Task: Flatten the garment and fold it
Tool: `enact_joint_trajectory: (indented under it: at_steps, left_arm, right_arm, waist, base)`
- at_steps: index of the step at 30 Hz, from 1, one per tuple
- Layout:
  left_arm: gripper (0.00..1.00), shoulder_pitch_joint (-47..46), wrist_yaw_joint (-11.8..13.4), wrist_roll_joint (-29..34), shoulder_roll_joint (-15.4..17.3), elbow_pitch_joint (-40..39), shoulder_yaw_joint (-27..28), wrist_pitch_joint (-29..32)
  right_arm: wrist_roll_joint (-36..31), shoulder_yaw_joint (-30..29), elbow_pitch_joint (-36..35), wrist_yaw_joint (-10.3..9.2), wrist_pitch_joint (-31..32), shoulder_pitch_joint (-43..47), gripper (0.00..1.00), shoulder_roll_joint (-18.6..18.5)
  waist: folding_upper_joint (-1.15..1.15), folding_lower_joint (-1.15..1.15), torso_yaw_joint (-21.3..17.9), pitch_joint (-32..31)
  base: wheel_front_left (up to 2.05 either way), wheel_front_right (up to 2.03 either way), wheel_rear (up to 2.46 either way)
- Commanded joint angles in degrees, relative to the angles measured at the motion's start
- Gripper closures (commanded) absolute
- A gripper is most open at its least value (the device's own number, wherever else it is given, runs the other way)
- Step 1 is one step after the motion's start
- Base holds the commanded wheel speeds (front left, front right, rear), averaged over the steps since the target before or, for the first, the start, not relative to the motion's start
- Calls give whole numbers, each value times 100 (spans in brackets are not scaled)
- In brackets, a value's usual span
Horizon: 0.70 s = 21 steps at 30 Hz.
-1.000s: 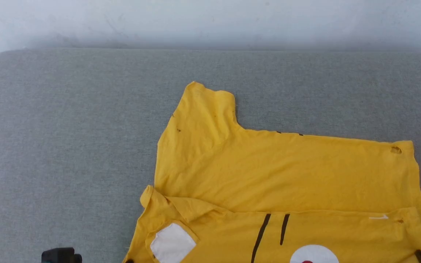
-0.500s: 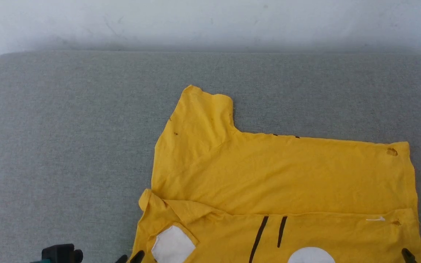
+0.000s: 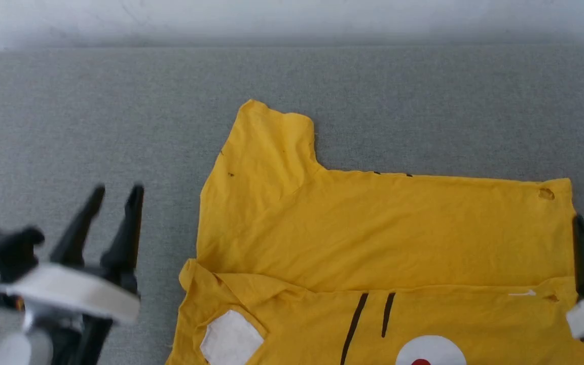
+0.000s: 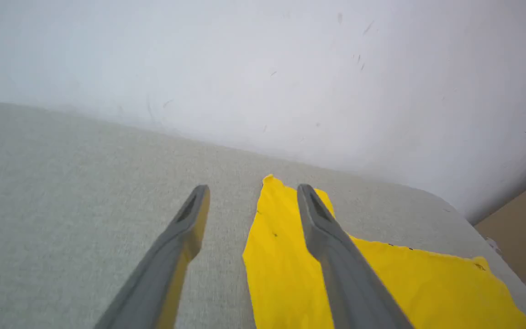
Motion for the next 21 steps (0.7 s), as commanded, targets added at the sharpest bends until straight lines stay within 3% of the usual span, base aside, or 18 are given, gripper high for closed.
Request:
enact_joint_trajectory:
  at_steps: [1, 6, 12, 21]
  left_arm:
    - [0, -498, -46, 219, 87, 97, -70, -51]
    - [0, -2328, -345, 793, 413, 726, -583, 362]
    - [0, -4227, -818, 778, 637, 1656, -1405, 1271]
    - [0, -5396, -899, -8, 1260, 2327, -2630, 2142]
  right_arm:
    - [-67, 96, -4, -4, -146, -194, 0, 2]
    - [-140, 417, 141, -4, -455, -601, 0, 2]
    - [-213, 647, 296, -4, -654, -949, 0, 2]
    - [-161, 916, 592, -4, -934, -1380, 0, 2]
  waist:
    - [0, 0, -28, 250]
    - [0, 0, -70, 713]
    - [0, 0, -225, 1327]
    - [0, 0, -631, 1984]
  base:
    - [0, 0, 0]
    - [0, 0, 0]
    - [0, 0, 0]
    - [0, 0, 0]
